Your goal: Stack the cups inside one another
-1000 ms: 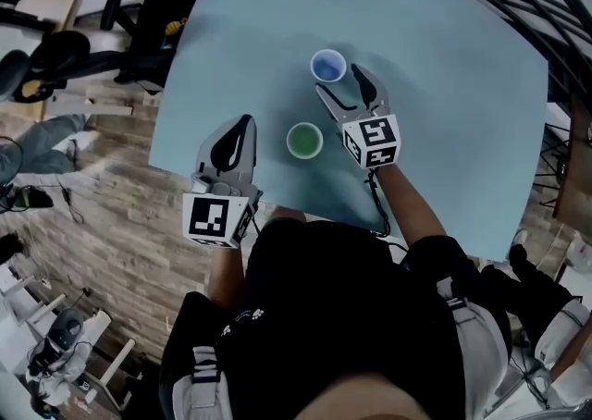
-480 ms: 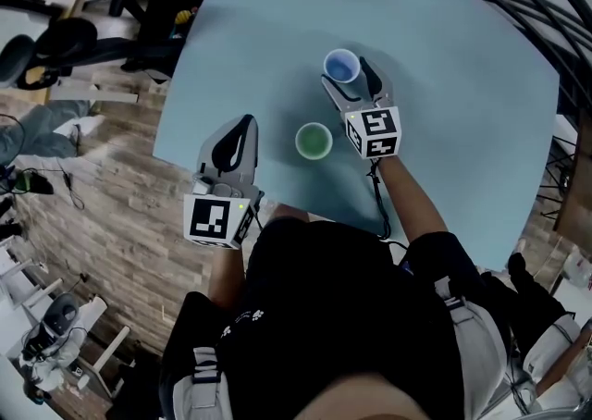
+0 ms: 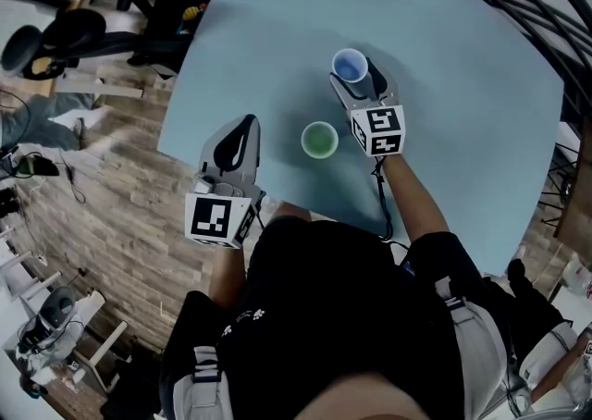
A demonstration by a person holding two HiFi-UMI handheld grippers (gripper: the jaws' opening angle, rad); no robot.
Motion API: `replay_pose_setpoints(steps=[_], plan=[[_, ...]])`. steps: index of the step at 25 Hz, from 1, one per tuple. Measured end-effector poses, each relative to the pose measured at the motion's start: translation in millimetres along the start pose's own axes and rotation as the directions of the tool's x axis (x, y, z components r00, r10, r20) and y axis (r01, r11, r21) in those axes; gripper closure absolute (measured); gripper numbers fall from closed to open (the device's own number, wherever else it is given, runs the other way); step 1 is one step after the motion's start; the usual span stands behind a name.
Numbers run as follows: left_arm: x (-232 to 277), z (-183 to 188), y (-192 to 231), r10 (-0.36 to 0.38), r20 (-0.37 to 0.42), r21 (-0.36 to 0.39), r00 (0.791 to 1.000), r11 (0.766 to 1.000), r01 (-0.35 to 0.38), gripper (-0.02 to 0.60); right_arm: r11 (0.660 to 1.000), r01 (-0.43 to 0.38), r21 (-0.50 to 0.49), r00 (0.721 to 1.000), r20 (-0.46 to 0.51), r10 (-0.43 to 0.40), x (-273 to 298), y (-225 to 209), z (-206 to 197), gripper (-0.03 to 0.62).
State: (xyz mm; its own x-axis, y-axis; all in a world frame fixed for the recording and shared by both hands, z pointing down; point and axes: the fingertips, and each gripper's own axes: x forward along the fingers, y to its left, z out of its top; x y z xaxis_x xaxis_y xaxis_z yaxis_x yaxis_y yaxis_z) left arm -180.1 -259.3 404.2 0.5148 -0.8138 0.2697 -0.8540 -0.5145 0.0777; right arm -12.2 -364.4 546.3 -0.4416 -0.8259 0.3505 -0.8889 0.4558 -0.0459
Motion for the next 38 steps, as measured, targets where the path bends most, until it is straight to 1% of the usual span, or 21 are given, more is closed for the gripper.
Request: replay_pose_setpoints(steps=[4, 10, 21, 25, 29, 34, 38], plan=[[-1, -2, 2, 0.003, 0.008, 0.004, 1.000, 1.000, -0.003, 0.588, 1.000, 0.005, 0.014, 1.000, 0.017, -0.006, -5, -1, 3, 0.242], [-4, 0, 1, -0.007, 0.023, 0.006, 1.000, 1.000, 0.007, 0.588, 1.000, -0.008, 0.011, 0.998, 0.058, 0.007, -25, 9, 29, 0.243], [-11, 19, -28, -0.051, 0.093, 0.029, 0.994, 0.998, 0.049, 0.588, 0.997, -0.070, 0.016, 0.988, 0.140, 0.067, -93, 37, 70, 0.243], [-16, 20, -35, -0.054, 0.106, 0.032, 0.993, 0.998, 0.050, 0.588, 0.993, -0.118, 0.026, 0.983, 0.144, 0.113, -109, 57, 69, 0.243], [-22, 25, -46, -0.058, 0.120, 0.040, 0.991, 0.998, 0.053, 0.588, 0.986, -0.167, 0.001, 0.977, 0.135, 0.165, -122, 80, 65, 0.243], [-37, 22, -44, -0.033, 0.120, 0.031, 0.992, 0.999, 0.029, 0.588, 0.973, -0.228, -0.020, 0.965, 0.124, 0.229, -129, 109, 61, 0.243], [-45, 20, -41, -0.012, 0.121, 0.028, 0.993, 1.000, 0.009, 0.588, 0.965, -0.261, -0.032, 0.959, 0.102, 0.263, -128, 123, 51, 0.243]])
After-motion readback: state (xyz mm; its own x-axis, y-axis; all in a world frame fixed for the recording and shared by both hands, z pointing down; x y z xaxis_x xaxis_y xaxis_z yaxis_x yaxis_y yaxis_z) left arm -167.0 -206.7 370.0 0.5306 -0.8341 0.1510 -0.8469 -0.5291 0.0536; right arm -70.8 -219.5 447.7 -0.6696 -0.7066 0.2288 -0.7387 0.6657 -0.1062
